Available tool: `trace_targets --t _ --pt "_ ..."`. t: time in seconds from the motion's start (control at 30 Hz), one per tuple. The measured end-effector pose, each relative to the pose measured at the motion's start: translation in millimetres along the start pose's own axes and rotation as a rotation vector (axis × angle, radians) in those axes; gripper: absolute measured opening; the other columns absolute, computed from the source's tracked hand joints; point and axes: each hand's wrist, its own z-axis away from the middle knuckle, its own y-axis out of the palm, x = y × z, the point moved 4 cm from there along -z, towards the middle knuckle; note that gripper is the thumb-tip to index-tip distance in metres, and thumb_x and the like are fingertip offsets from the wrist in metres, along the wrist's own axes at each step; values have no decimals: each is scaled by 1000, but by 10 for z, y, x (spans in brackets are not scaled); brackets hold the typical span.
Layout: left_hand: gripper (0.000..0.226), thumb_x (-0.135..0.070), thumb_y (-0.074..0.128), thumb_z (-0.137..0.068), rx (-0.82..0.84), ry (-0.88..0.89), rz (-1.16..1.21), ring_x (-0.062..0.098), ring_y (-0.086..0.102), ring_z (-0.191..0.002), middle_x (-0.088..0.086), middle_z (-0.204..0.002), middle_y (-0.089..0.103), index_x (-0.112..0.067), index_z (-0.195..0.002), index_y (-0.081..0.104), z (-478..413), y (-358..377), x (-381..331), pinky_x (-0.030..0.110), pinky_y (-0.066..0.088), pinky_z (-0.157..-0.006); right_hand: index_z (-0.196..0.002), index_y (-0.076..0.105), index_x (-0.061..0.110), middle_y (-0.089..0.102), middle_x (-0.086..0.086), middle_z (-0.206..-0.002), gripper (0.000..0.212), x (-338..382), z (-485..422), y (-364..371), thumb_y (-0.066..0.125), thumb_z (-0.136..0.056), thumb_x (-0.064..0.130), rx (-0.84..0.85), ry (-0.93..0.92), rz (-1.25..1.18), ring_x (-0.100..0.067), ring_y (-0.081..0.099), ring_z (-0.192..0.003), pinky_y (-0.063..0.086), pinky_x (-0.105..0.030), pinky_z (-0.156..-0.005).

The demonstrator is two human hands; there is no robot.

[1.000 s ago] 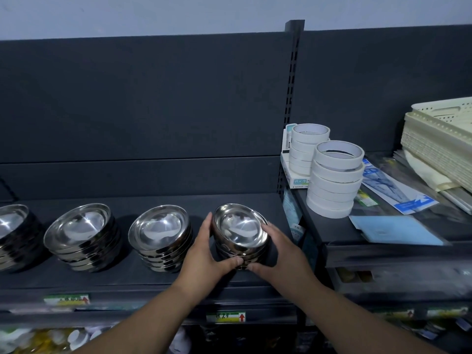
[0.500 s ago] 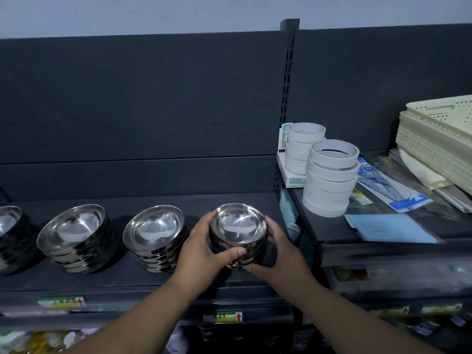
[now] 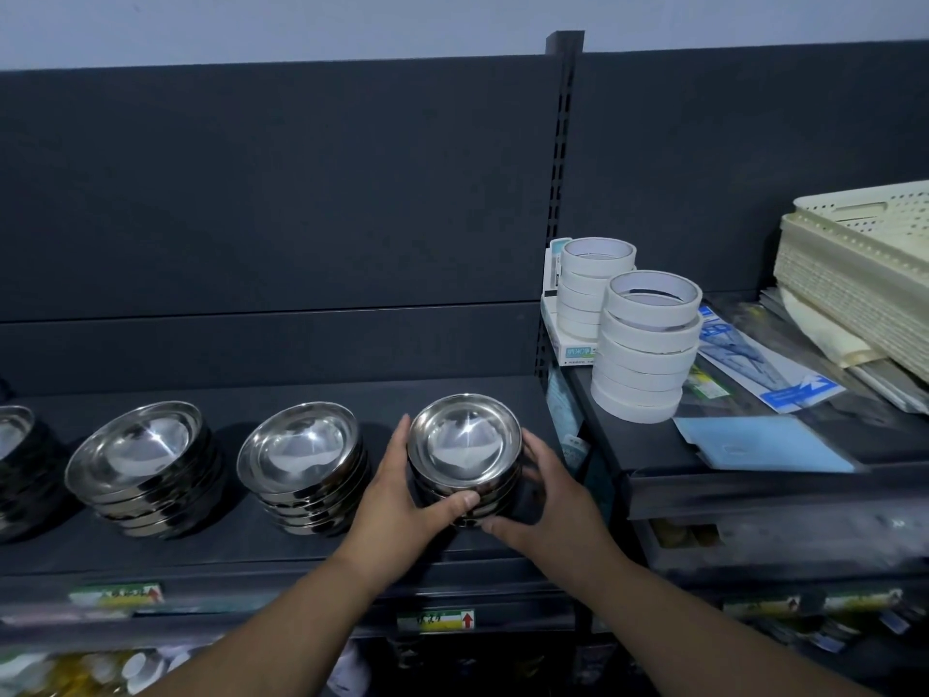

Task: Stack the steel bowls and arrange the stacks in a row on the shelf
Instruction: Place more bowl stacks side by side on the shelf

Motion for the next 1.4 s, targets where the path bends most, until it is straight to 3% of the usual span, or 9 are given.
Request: trace_targets --t 0.17,0.33,0.47,0.53,0.77,0.9,1.03,1.27,1.4 --pt "112 -34 86 -65 -7 -34 21 3 42 -127 -13 -139 46 -31 -150 15 -36 -14 10 18 31 -101 -132 32 51 50 31 -129 91 13 -6 7 87 -65 25 -28 14 24 14 46 -119 37 -5 -96" --pt "119 -39 89 -58 41 -68 47 5 39 -132 -14 -140 44 -32 -151 14 -90 -81 31 28 31 -112 -133 37 44 50 29 -129 87 20 -19 -15 87 -64 27 -29 42 29 11 48 -119 44 -23 -105" --pt "121 -28 90 -60 9 -73 86 1 38 -126 -15 -137 41 -28 -151 10 -36 -43 -15 20 31 -103 -112 36 63 49 47 -110 81 83 0 -19 87 -64 23 2 29 30 27 44 -109 36 4 -85" --pt "120 -27 91 -57 -36 -52 75 3 41 -124 -13 -135 43 -28 -149 15 -1 -8 -23 19 31 -101 -109 36 67 50 49 -108 81 111 17 -7 87 -63 24 9 18 31 26 45 -108 36 4 -82" --pt "117 -26 92 -57 -20 -51 49 3 46 -118 -21 -122 48 -30 -146 17 -41 -45 -33 13 34 -96 -130 33 54 45 23 -132 88 93 48 23 86 -61 39 1 31 52 8 49 -115 39 -12 -91" --pt "121 -24 91 -59 -33 -73 74 4 44 -120 -14 -129 48 -25 -151 12 -2 -52 -44 20 33 -101 -142 31 40 43 22 -136 98 100 31 -1 88 -62 36 7 44 60 5 48 -116 40 -15 -95" --pt "102 -25 89 -61 -77 -67 86 4 47 -114 -18 -117 51 -26 -143 28 74 -13 -68 17 34 -93 -139 23 49 35 38 -128 100 133 3 -31 88 -65 30 45 47 37 15 41 -116 32 -6 -93" --pt "83 -37 86 -64 -21 -58 32 6 50 -118 -10 -130 54 -39 -130 37 -42 -90 -25 24 38 -100 -136 29 52 47 25 -133 97 116 -36 13 88 -62 30 49 53 39 7 48 -120 38 -7 -91" --pt "103 -48 86 -59 41 -91 31 8 50 -124 -13 -132 55 -31 -143 30 -62 -121 14 30 39 -107 -143 31 39 43 16 -140 99 110 -24 13 87 -62 31 42 59 47 3 50 -117 41 -12 -91"
